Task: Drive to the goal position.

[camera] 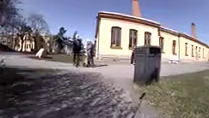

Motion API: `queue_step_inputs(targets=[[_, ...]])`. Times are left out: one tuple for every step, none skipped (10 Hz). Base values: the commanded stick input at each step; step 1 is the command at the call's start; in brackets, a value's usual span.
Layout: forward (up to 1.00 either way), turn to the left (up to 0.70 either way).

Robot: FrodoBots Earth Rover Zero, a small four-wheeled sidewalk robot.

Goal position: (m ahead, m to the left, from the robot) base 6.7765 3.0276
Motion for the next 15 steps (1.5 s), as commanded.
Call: queue_step_inputs(targets=[[0.85,0.00],[0.85,0.00],[0.85,0.00],[0.85,0.00],[0.85,0.00],[0.85,0.00],[0.85,0.00],[0.85,0.00],[0.85,0.00],[0.85,0.00],[0.85,0.00],[0.85,0.00],[0.85,0.00],[0.85,0.00],[0.85,0.00]])
